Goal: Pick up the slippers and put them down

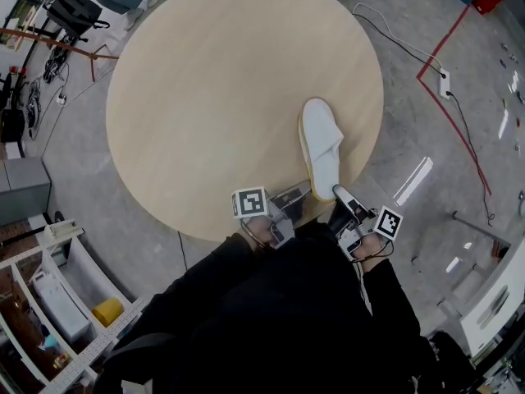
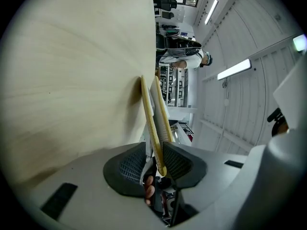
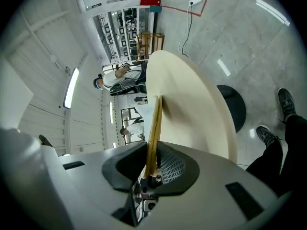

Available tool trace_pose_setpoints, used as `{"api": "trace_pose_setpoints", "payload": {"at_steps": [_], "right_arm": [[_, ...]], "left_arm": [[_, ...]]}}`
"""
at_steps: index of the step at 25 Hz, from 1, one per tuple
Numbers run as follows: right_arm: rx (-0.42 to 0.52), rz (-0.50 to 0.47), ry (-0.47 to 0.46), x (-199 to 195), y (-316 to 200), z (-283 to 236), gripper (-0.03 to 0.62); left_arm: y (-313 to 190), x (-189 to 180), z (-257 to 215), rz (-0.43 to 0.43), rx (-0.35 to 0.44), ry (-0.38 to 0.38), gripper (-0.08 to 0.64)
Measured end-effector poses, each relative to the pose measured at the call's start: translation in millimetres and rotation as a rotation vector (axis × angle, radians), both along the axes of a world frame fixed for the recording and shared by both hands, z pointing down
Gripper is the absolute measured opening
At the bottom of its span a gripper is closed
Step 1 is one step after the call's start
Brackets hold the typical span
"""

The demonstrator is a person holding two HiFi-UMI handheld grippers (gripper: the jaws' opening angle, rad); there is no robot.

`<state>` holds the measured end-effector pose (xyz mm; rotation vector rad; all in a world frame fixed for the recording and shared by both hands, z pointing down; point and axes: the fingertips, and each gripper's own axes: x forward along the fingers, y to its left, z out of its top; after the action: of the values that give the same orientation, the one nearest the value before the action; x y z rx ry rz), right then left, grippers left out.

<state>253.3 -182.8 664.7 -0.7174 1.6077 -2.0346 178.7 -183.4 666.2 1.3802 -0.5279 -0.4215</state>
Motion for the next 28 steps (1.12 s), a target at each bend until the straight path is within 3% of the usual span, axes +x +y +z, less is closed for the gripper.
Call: {"api": "trace_pose_setpoints", "payload": {"at_steps": [2, 6, 9, 14, 19, 21, 24, 28], "right_arm": [[0.017, -0.013, 0.009, -2, -1, -2, 0.07], [0.068, -0.102, 0.14, -7, 0, 8, 0.072], [0.073, -0.163, 0.204, -19, 9, 18, 0.088], [0.073, -0.204, 0.193, -43, 18, 19, 0.1], [0.065, -0.14, 0.141, -58, 19, 14, 0.103], [0.069, -0.134, 0.132, -65, 19, 13, 0.101], [0.079, -0.172, 0.195, -79, 22, 22, 0.103], [0.075, -0.224, 0.29, -91, 32, 35, 0.123]], "left_arm": [[0, 1, -2, 0.025, 0.022, -0.019, 0.123], [7, -1, 16, 0.117, 0.03, -0.221, 0.066], [16, -11, 21, 0.134, 0.012, -0.283, 0.058], [23, -35, 17, 0.139, 0.009, -0.31, 0.055], [30, -75, 4, 0.151, 0.038, -0.427, 0.055], [31, -87, -2, 0.149, 0.042, -0.413, 0.054], [33, -104, -4, 0.114, 0.015, -0.342, 0.052], [36, -137, 1, 0.059, 0.004, -0.352, 0.049]]}}
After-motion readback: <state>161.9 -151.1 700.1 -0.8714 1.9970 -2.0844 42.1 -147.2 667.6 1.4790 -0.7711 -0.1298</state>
